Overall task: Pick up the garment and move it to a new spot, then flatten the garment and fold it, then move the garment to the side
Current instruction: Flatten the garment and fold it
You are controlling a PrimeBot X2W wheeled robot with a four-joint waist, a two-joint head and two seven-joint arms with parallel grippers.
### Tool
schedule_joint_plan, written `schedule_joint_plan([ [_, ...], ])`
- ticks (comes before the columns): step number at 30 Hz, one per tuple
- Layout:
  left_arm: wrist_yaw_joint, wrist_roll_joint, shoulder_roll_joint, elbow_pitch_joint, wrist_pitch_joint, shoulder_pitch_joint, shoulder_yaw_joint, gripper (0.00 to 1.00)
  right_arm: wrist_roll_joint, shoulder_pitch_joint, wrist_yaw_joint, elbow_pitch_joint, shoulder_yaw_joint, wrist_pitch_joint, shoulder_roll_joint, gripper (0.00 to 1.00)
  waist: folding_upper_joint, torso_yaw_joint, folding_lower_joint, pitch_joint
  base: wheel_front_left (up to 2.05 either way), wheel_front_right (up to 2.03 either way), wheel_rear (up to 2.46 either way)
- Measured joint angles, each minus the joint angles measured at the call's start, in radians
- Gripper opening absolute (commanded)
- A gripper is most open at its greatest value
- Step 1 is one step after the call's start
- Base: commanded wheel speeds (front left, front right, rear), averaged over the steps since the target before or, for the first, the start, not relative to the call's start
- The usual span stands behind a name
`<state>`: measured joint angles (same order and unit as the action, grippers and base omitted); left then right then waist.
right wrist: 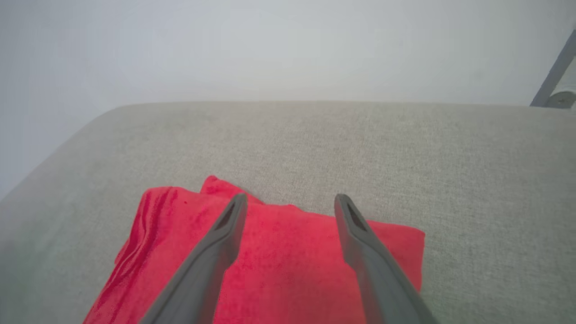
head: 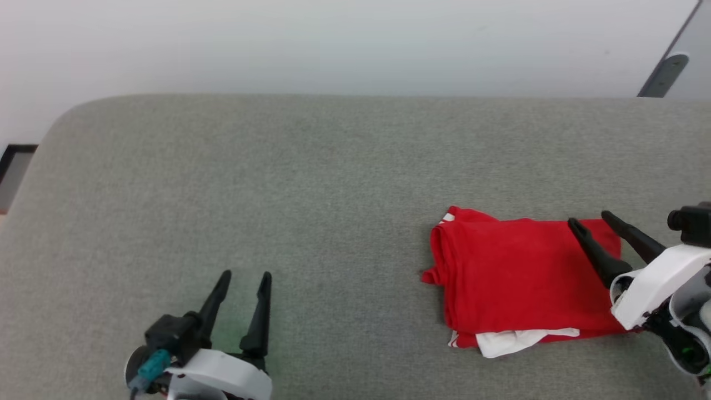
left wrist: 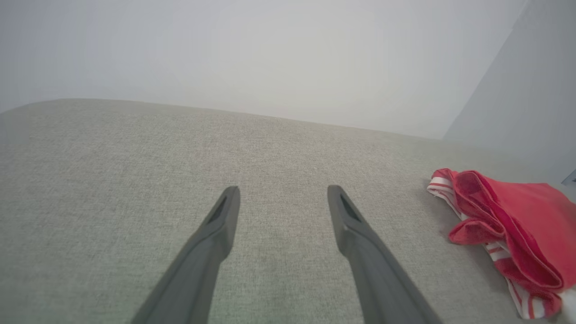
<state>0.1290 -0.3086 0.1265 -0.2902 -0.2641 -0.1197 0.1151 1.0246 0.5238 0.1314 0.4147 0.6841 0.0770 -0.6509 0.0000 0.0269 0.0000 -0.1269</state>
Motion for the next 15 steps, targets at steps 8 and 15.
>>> schedule_joint_plan([
  [8,0.0,-0.016,0.006,-0.006,0.0,0.039,-0.043,1.0,-0.063,-0.038,0.0,0.104,-0.076,0.175,0.075,1.0,0.0,-0.03,0.0,0.047,0.0,0.0,0.0],
  [15,0.0,-0.013,0.016,0.019,0.0,0.09,-0.062,1.0,-0.196,-0.162,0.0,0.017,-0.288,0.184,0.124,1.0,0.0,-0.037,0.0,0.096,0.0,0.0,0.0],
])
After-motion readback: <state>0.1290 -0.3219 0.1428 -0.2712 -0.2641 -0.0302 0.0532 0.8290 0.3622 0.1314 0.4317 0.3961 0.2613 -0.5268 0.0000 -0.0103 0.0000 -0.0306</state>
